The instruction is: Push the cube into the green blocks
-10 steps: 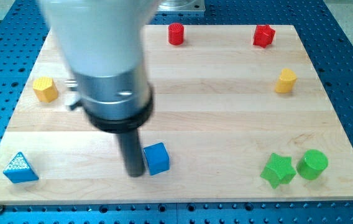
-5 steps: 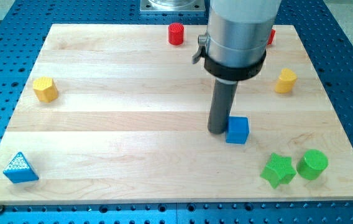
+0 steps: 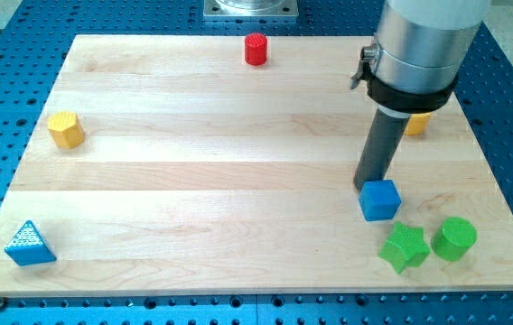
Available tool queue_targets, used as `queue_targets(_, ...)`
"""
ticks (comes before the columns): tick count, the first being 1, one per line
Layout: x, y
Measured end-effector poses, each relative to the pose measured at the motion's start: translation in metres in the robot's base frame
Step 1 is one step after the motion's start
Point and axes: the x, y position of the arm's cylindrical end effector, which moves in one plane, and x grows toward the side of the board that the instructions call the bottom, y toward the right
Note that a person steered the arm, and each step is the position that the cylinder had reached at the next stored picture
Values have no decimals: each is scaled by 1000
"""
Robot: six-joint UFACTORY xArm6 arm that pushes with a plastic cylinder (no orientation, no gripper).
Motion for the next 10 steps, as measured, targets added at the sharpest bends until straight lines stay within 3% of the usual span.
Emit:
queue_targets(1,10,-43)
queue_targets(2,38,-36)
queue_targets(3,37,2)
queue_targets(5,-10,-13)
queue_targets(6,-28,30)
queue_targets(9,29,46)
queue_targets(10,17,-17)
